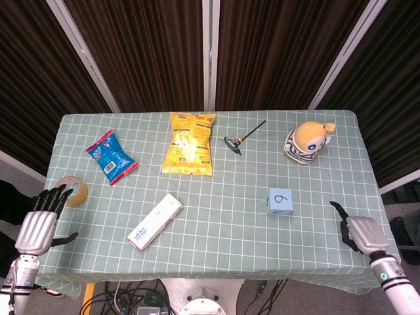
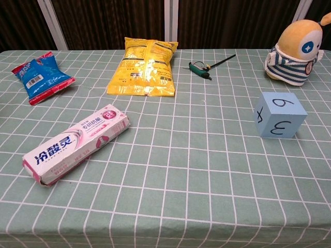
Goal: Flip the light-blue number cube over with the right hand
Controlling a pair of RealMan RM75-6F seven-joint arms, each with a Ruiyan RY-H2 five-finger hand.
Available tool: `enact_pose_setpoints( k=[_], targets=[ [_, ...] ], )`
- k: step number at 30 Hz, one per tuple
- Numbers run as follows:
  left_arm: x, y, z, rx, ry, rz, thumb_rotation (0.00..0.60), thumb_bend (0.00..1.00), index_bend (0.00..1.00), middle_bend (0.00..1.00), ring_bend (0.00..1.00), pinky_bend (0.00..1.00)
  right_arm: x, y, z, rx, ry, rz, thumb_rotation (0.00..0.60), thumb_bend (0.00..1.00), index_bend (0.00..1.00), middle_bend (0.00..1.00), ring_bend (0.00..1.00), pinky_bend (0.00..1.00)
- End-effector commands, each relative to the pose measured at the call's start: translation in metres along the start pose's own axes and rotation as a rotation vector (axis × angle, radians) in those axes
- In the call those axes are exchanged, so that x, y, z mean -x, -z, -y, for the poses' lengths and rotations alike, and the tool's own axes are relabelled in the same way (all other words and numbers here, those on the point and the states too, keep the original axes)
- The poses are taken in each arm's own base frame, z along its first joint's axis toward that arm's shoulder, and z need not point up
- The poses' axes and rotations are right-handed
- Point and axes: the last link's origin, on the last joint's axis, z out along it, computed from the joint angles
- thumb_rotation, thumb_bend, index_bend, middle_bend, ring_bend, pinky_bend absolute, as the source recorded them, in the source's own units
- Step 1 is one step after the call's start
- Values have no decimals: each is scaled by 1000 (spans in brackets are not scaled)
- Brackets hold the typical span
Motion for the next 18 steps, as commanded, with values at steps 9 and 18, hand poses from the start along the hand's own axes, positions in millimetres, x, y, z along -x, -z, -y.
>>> enact_pose_setpoints(
  k=[9,18],
  targets=[
    [-1,1,7,-21,-3,6,600,0,69,0,0,42,-27,-50,40,-73,-40,134,600,1000,0,979,880,799],
    [1,-1,7,-16,-2,13,600,0,69,0,0,42,-30,-60,50,-75,-50,192,600,1000,0,985,880,799]
  ],
)
